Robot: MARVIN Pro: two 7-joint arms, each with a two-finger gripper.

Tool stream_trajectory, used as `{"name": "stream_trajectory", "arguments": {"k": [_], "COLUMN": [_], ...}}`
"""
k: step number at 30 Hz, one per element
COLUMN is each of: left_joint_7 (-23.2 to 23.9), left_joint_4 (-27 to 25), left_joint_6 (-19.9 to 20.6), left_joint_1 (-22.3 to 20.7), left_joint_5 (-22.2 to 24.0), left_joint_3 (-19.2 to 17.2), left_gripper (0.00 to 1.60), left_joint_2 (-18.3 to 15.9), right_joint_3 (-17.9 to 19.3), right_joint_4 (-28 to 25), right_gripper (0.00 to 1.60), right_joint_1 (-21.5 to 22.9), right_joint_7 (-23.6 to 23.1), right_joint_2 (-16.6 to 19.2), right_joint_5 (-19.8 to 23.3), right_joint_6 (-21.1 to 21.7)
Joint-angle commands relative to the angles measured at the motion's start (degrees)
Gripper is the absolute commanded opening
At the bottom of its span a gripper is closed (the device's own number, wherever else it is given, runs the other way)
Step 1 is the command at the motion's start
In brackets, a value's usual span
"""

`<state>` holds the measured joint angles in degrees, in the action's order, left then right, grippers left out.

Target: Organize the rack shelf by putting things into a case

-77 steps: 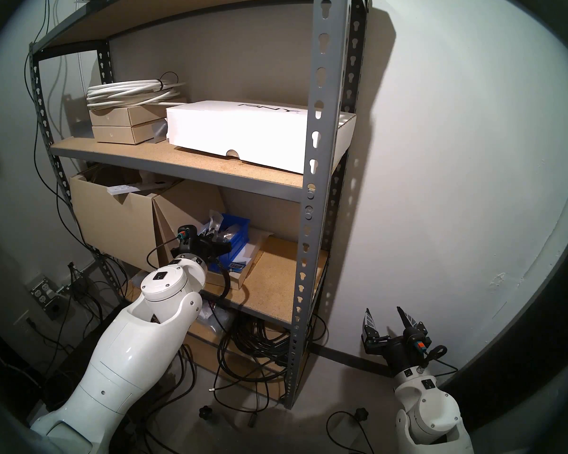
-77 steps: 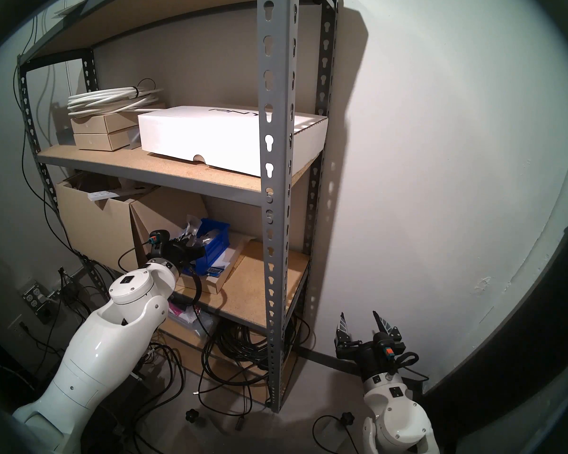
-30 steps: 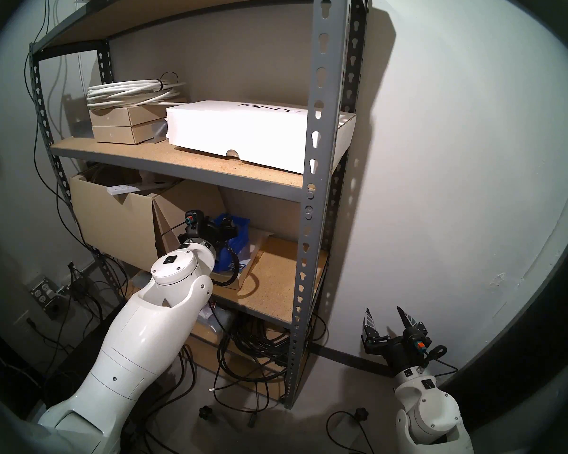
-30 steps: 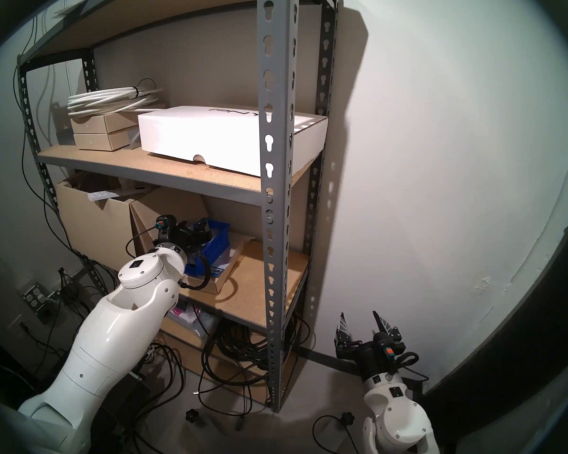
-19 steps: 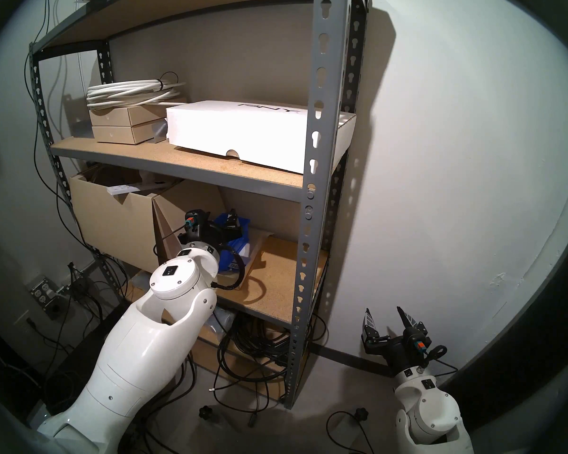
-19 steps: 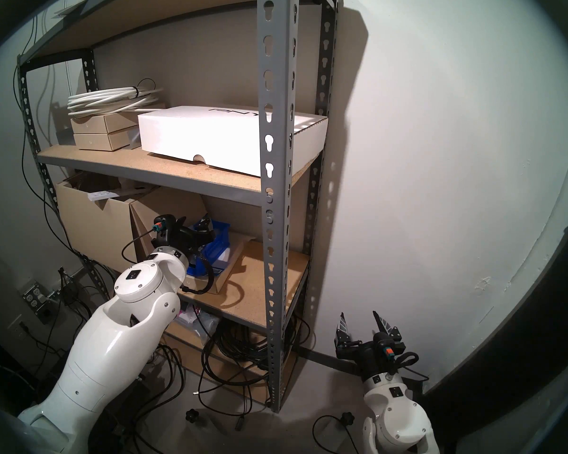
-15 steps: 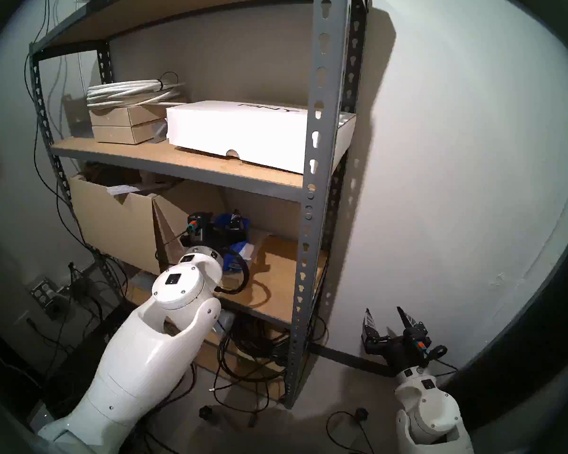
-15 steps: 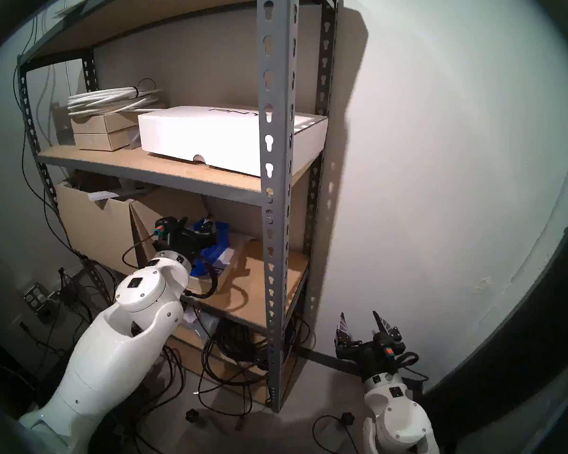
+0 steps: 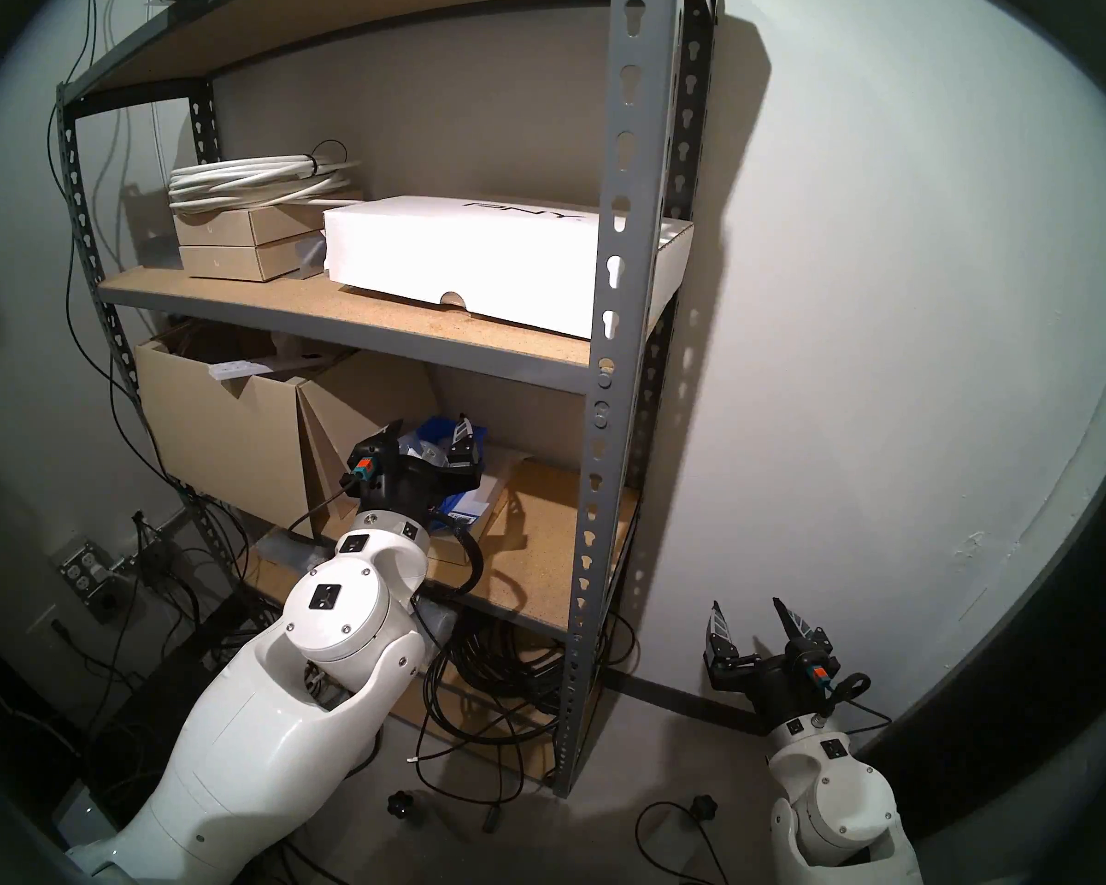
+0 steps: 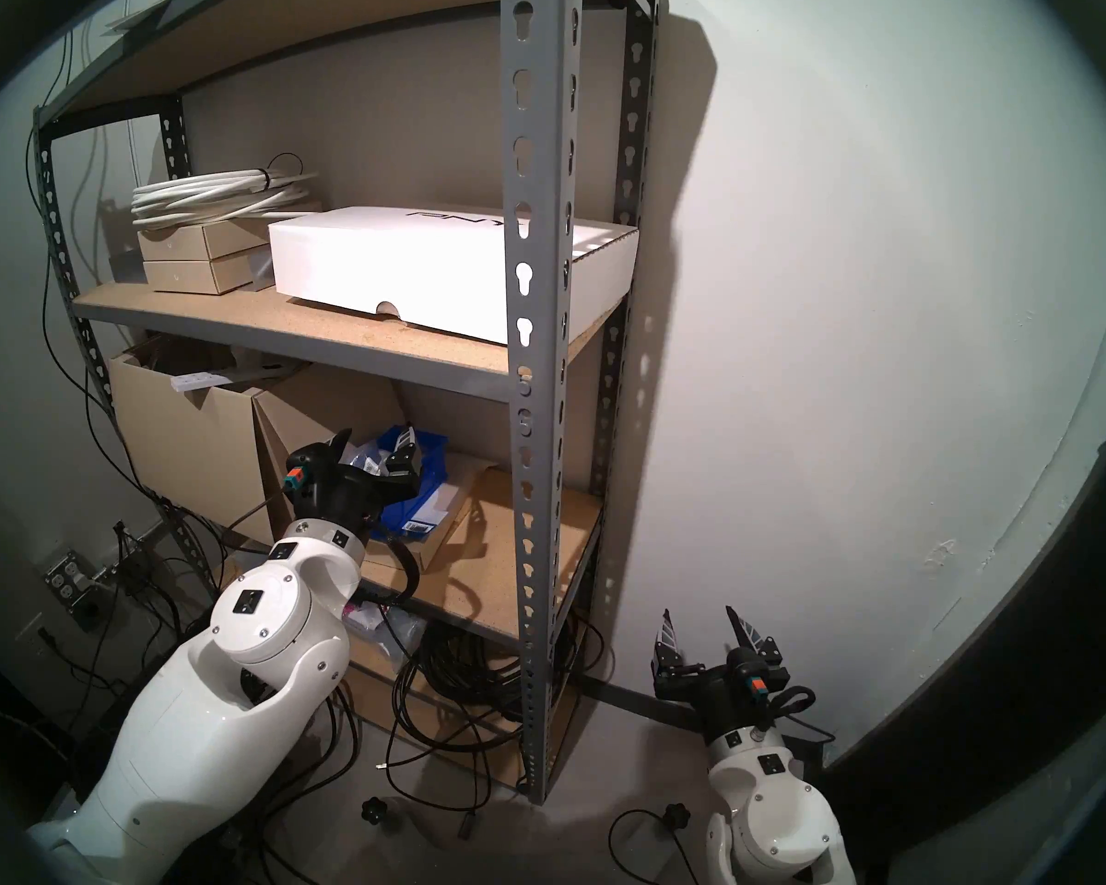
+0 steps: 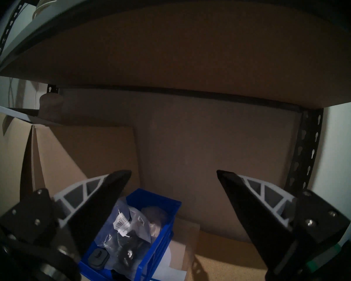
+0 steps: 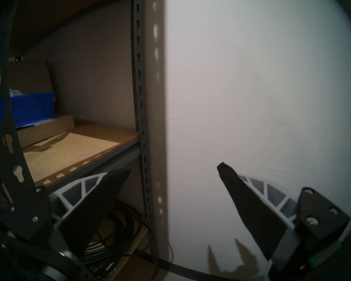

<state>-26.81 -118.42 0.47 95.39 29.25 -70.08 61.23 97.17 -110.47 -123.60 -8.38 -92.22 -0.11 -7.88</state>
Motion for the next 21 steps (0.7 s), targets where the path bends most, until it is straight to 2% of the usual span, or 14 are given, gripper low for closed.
{"name": "stream_trajectory", "arguments": {"k": [1,10,21], "left_joint_7": [3.9,5.7,7.1], "left_joint_4": [-4.2,-5.2,-6.3], "left_joint_6": [-3.1,-4.8,-5.9], "left_joint_1": [5.6,10.3,14.0], "left_joint_5": [2.2,3.1,3.7], "left_joint_3": [-3.0,-4.3,-5.6], "left_gripper": [1.60,1.60,1.60], "left_joint_2": [-4.7,-6.5,-8.6], "right_joint_3": [0.0,0.0,0.0], "right_joint_4": [-1.1,-1.2,-1.2], "right_gripper": [1.60,1.60,1.60], "right_joint_1": [0.1,0.1,0.1], "right_joint_7": [0.0,0.0,0.0], "right_joint_2": [0.0,0.0,0.0], "right_joint_5": [0.0,0.0,0.0], "right_joint_6": [-0.2,-0.2,-0.1]}}
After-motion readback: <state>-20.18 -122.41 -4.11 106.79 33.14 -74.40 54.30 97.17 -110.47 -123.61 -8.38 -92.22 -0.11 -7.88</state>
